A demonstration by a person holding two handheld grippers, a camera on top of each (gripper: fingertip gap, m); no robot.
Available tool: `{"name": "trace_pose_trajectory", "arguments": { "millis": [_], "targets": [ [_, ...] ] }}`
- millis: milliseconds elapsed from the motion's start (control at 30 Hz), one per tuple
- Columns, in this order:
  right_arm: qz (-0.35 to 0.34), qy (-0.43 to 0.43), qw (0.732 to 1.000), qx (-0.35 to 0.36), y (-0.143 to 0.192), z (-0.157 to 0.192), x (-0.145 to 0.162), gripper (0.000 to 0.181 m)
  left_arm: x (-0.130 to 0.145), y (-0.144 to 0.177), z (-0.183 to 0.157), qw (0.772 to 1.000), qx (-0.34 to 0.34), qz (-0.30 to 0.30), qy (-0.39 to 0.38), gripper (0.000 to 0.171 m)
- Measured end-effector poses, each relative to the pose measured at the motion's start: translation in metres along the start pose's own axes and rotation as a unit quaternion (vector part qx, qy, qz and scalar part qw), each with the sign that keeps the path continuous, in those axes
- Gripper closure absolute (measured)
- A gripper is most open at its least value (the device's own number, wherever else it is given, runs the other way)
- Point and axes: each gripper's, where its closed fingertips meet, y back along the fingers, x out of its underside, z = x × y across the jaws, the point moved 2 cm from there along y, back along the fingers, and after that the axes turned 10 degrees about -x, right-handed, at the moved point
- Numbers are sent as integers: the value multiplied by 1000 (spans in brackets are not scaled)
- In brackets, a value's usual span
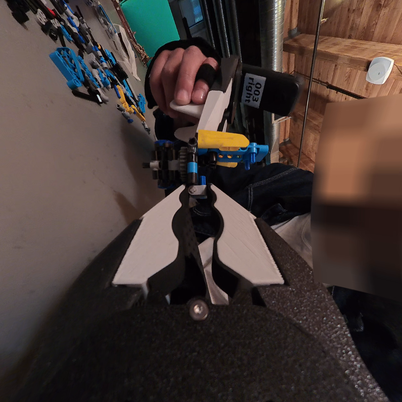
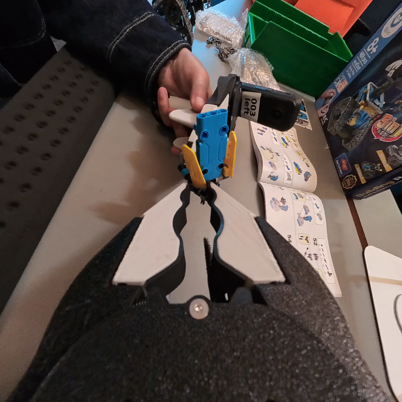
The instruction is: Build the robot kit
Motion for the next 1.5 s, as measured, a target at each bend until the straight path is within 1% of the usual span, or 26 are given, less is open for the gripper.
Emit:
{"name": "trace_pose_trajectory", "arguments": {
  "millis": [100,267,367,433,567,733,967,1167,1300,1400,1500],
  "targets": [
    [10,-15,1000,-4,-1,-3,1,170,-1,1,1,1000,-7,-5,-6,158],
    [-74,-91,993,-30,3,-9,-3,171,-5,3,-5,999,-3,-20,-38,157],
    [-109,-128,984,-52,4,-11,-5,171,-6,4,-8,998,-3,-24,-58,158],
    [-128,-140,980,-54,5,-13,-8,171,-7,5,-10,997,-2,-30,-69,157],
    [-146,-147,978,-26,5,-19,-9,171,-12,7,-9,995,-10,-48,-81,158],
    [-174,-152,973,20,6,-25,-6,171,-15,6,-7,995,-7,-65,-75,157],
    [-182,-138,973,33,8,-25,-8,171,-16,5,-10,994,8,-76,-73,157],
    [-229,-152,959,62,15,-30,-16,171,-26,7,-19,988,42,-130,-70,157],
    [-219,-122,965,83,20,-27,-23,171,-27,6,-24,984,54,-147,-80,158],
    [-223,-126,961,101,23,-31,-28,170,-32,6,-27,982,64,-162,-77,157],
    [-231,-112,960,113,27,-31,-30,168,-33,5,-32,980,67,-167,-83,157]
  ]
}}
